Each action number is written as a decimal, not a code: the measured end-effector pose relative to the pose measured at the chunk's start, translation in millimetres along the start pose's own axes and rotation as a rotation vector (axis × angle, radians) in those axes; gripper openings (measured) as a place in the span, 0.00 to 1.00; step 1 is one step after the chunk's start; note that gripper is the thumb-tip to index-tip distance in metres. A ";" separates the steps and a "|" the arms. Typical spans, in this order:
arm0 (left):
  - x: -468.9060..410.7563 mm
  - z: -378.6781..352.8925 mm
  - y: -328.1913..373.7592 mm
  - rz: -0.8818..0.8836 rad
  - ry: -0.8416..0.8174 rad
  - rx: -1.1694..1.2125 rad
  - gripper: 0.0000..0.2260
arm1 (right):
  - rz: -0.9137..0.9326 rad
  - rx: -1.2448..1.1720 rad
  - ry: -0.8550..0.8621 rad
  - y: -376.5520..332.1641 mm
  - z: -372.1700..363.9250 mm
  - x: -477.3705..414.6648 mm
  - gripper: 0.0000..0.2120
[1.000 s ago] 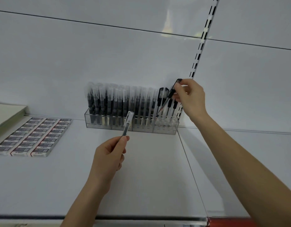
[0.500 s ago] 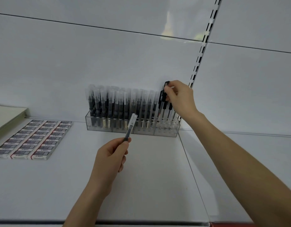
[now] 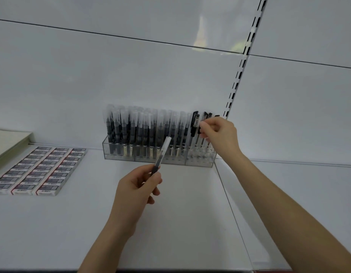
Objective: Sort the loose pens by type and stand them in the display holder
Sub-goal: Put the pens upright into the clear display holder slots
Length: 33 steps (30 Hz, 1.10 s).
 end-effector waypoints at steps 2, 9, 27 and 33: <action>-0.7 -2.5 1.6 -0.012 -0.008 -0.001 0.08 | -0.023 -0.149 -0.020 -3.9 2.2 14.2 0.06; -5.3 -23.4 5.3 -0.060 -0.068 -0.051 0.11 | -0.083 -0.416 -0.289 -25.3 -20.7 53.8 0.02; -6.9 -5.5 -47.3 -0.049 -0.250 -1.453 0.27 | 0.247 0.078 0.172 -43.2 18.1 -20.9 0.09; -6.6 -4.1 -47.9 -0.048 -0.237 -1.448 0.27 | 0.242 0.127 0.079 -36.2 -3.0 -23.4 0.08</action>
Point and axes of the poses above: each hand's wrist, its own x-axis away from the middle knuckle, its own z-axis out of the back of the hand, y = z × x, the point moved 7 cm from there along -x, towards the middle knuckle, and after that the axes turned 2 degrees about z, right-handed, at the moved point
